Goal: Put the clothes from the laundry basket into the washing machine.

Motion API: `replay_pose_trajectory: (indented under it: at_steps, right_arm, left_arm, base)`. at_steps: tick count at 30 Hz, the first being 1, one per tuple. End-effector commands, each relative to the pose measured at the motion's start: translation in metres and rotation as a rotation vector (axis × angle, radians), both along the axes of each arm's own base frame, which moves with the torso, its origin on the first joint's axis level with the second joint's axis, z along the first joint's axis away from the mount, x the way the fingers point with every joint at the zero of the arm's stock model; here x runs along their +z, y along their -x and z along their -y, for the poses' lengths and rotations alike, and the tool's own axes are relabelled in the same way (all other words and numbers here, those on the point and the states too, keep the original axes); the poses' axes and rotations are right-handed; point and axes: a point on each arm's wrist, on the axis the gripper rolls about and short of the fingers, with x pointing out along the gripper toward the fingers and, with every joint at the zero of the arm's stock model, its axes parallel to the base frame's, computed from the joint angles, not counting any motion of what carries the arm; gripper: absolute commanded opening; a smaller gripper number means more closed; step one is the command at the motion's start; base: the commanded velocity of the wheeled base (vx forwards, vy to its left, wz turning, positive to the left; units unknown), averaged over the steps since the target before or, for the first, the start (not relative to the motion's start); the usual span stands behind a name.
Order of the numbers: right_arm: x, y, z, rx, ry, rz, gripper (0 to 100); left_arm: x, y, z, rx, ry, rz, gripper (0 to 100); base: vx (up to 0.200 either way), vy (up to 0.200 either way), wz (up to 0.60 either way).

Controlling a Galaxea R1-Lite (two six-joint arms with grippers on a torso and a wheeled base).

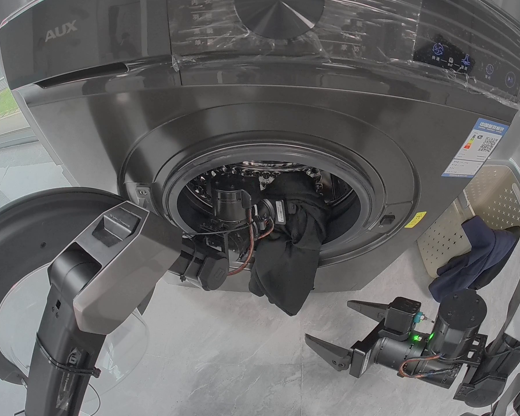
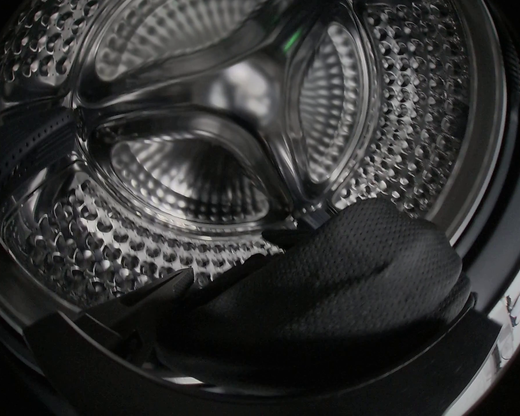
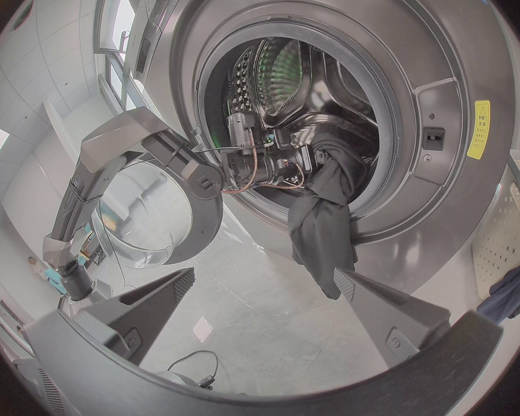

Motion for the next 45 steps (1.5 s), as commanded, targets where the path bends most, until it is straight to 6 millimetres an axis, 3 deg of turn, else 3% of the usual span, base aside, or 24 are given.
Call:
replay_pose_trajectory:
  at_steps: [1, 9, 10, 15, 20, 24, 33, 34, 37, 41, 45]
  right_arm:
    - [0.000, 0.001, -0.001, 0.004, 0.000, 0.000, 100]
    - [-0.001, 0.001, -0.001, 0.006, 0.003, -0.003, 100]
    - [-0.001, 0.001, -0.001, 0.007, 0.002, -0.004, 100]
    - [-0.001, 0.001, -0.001, 0.007, 0.002, -0.004, 100]
    - [-0.002, 0.000, -0.002, 0.006, 0.004, -0.006, 100]
    - [-0.003, 0.001, -0.002, 0.007, 0.006, -0.008, 100]
    - [-0.002, 0.000, -0.001, 0.004, 0.005, -0.007, 100]
    - [-0.002, 0.000, -0.001, 0.004, 0.005, -0.007, 100]
    - [-0.003, 0.000, -0.001, 0.003, 0.006, -0.008, 100]
    - [-0.003, -0.001, 0.000, -0.002, 0.006, -0.008, 100]
    - [-0.003, -0.001, 0.000, -0.002, 0.006, -0.008, 100]
  left_arm:
    - [0.011, 0.030, 0.004, -0.102, -0.016, -0.050, 100]
    - [-0.014, 0.032, 0.017, -0.144, -0.041, -0.091, 100]
    - [-0.014, 0.030, 0.019, -0.144, -0.038, -0.086, 0]
    - [-0.012, 0.011, 0.022, -0.111, 0.002, -0.036, 0]
    - [0.003, -0.015, 0.021, 0.002, 0.111, 0.063, 0]
    - [0.007, -0.035, 0.013, 0.091, 0.162, 0.119, 0]
    - [0.020, -0.044, -0.003, 0.142, 0.174, 0.137, 0]
    - [0.021, -0.044, -0.003, 0.141, 0.175, 0.138, 100]
    - [0.024, -0.037, -0.002, 0.134, 0.159, 0.114, 100]
    - [0.024, -0.001, -0.006, 0.069, 0.073, -0.006, 100]
    - [0.027, 0.019, -0.006, 0.035, 0.039, -0.048, 100]
  base:
    - [0.000, 0.000, 0.00]
    - [0.000, 0.000, 0.00]
    - [0.000, 0.000, 0.00]
    - [0.000, 0.000, 0.00]
    - [0.000, 0.000, 0.00]
    - [0.000, 0.000, 0.00]
    - [0.000, 0.000, 0.00]
    - [0.000, 0.000, 0.00]
    - [0.000, 0.000, 0.00]
    - [0.000, 0.000, 0.00]
    - [0.000, 0.000, 0.00]
